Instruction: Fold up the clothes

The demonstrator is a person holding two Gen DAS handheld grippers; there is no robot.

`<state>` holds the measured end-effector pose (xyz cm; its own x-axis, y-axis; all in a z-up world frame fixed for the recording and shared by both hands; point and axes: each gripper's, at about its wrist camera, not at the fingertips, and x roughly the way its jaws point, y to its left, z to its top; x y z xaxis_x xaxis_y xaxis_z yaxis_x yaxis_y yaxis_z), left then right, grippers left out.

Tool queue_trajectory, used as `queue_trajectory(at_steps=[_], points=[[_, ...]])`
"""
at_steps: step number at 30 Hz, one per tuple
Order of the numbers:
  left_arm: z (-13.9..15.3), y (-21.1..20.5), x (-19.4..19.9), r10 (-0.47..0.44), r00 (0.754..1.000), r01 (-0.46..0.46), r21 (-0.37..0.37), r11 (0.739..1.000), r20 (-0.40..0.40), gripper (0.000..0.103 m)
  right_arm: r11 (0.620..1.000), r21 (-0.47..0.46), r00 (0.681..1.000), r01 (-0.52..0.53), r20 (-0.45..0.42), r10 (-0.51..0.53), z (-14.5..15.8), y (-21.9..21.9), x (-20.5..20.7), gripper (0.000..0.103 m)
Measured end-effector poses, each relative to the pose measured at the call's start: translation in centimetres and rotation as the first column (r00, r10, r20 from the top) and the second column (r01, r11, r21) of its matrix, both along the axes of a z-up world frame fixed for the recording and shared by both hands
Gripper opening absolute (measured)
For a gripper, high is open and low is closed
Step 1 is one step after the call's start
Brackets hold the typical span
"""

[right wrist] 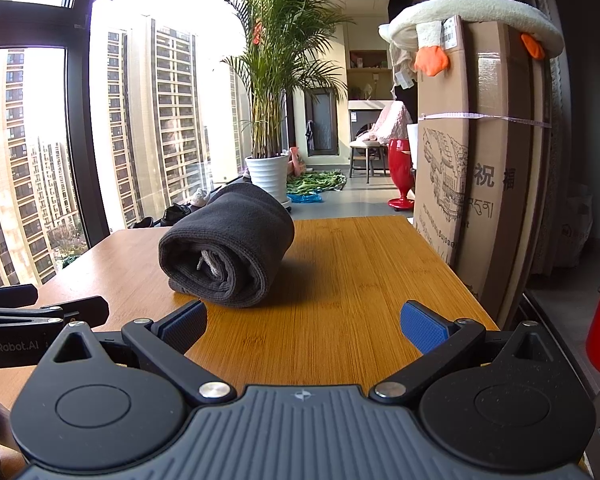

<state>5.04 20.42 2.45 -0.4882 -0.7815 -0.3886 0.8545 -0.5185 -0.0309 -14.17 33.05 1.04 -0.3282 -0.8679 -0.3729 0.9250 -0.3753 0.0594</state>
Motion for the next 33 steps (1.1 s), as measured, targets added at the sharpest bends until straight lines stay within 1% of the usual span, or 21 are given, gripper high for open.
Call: queue_trajectory(at_steps=[21, 24, 26, 27, 30, 31, 33], points=[[0.0, 0.0, 0.1, 0.002, 1.0, -0.002, -0.003, 1.0, -0.001, 0.103, 1.0, 0.004, 1.0, -0.002, 0.0, 0.002, 0.1, -0.1, 0.0, 0.103], [0.1, 0.2, 0.0, -0.011, 1.0, 0.011, -0.015, 1.0, 0.001, 0.103, 1.0, 0.003, 1.0, -0.002, 0.001, 0.002, 0.1, 0.0, 0.0, 0.103], [0.1, 0.2, 0.1, -0.016, 1.0, 0.015, -0.011, 1.0, -0.012, 0.103, 1.0, 0.003, 1.0, -0.002, 0.001, 0.002, 0.1, 0.0, 0.0, 0.103], [0.1, 0.0, 0.2, -0.008, 0.999, 0.009, 0.004, 1.0, -0.032, 0.103, 1.0, 0.002, 1.0, -0.002, 0.002, 0.002, 0.1, -0.1, 0.0, 0.103], [0.0, -0.8, 0.8, 0.01, 0.997, -0.002, 0.106, 0.994, -0.079, 0.103, 1.0, 0.0, 1.0, -0.003, 0.006, 0.003, 0.1, -0.1, -0.1, 0.103], [-0.1, -1.1, 0.9, 0.005, 0.996, 0.007, 0.136, 0.991, -0.089, 0.103, 1.0, 0.0, 1.0, -0.004, 0.007, 0.004, 0.1, -0.1, -0.1, 0.103], [-0.3, -1.8, 1.2, -0.031, 0.992, 0.054, 0.183, 0.982, -0.125, 0.103, 1.0, 0.0, 1.0, -0.005, 0.008, 0.006, 0.1, -0.1, -0.1, 0.103]])
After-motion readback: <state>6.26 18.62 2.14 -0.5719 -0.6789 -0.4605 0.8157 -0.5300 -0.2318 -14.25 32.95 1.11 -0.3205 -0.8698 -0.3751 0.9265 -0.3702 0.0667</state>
